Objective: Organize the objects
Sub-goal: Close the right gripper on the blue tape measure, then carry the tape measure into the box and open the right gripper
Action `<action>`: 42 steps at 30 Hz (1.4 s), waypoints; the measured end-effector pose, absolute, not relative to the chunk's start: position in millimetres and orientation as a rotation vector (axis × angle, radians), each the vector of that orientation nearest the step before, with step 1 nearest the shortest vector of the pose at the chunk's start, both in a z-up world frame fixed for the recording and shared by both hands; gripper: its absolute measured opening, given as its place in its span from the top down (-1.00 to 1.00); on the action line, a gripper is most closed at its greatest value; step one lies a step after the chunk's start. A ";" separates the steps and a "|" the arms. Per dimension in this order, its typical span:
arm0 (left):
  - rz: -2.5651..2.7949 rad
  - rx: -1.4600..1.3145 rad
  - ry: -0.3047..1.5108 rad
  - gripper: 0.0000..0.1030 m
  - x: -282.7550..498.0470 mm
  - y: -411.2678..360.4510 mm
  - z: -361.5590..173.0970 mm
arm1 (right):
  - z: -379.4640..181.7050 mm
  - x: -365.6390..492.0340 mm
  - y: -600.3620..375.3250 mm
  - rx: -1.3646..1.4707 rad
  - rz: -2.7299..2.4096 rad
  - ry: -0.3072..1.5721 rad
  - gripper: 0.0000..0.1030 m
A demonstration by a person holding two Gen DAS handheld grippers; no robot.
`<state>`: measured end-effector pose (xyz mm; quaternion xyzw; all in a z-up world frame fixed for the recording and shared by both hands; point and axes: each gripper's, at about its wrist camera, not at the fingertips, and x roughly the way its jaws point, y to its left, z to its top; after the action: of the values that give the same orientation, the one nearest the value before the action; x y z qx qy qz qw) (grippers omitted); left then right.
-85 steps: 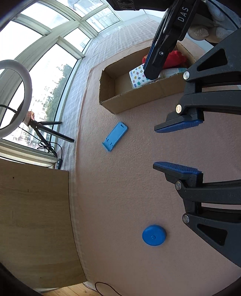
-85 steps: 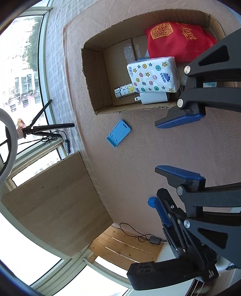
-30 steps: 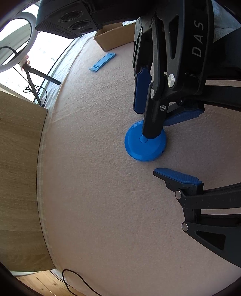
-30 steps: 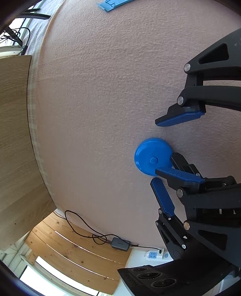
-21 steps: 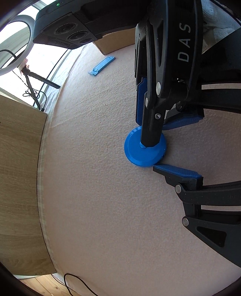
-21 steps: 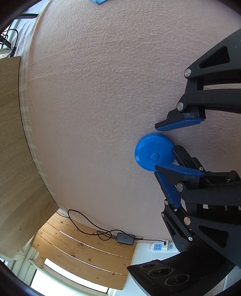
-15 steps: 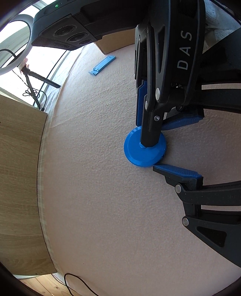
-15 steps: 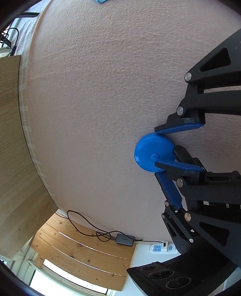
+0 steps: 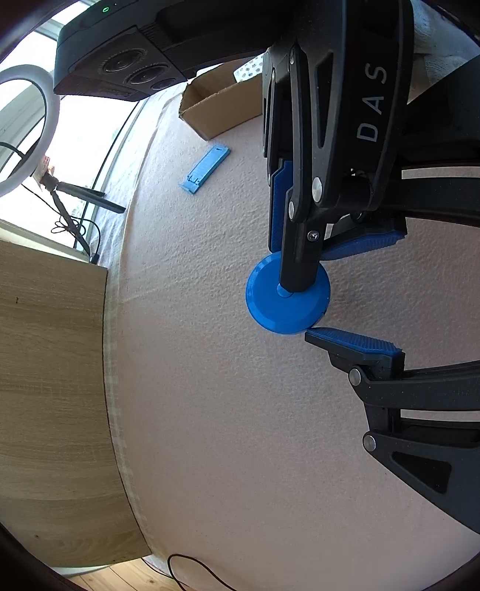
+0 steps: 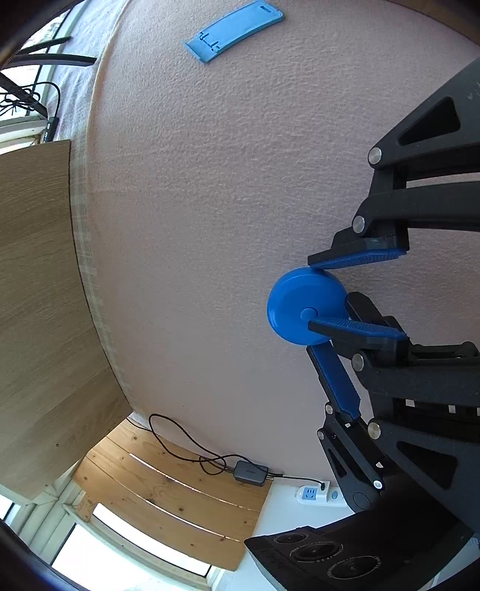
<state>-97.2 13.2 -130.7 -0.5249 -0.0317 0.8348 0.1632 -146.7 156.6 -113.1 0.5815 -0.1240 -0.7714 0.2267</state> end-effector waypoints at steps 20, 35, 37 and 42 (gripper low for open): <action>2.190 -1.254 0.102 0.20 -76.2 234.0 -77.8 | -59.1 -88.0 366.6 1.516 -2.448 -0.551 0.52; 2.048 -1.214 0.146 0.20 -68.8 356.9 -77.3 | -55.8 -62.2 476.8 1.526 -2.564 -0.670 0.52; 2.043 -1.210 0.156 0.20 -66.7 364.0 -76.7 | -55.5 -59.5 482.8 1.525 -2.568 -0.674 0.52; 2.056 -1.219 0.155 0.20 -66.4 366.6 -75.9 | -54.7 -56.2 490.3 1.528 -2.578 -0.681 0.46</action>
<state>-66.4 366.6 -75.9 -0.4740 0.0602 0.7993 0.3645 -56.2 490.3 -54.7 0.4968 -0.2213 -0.8384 0.0343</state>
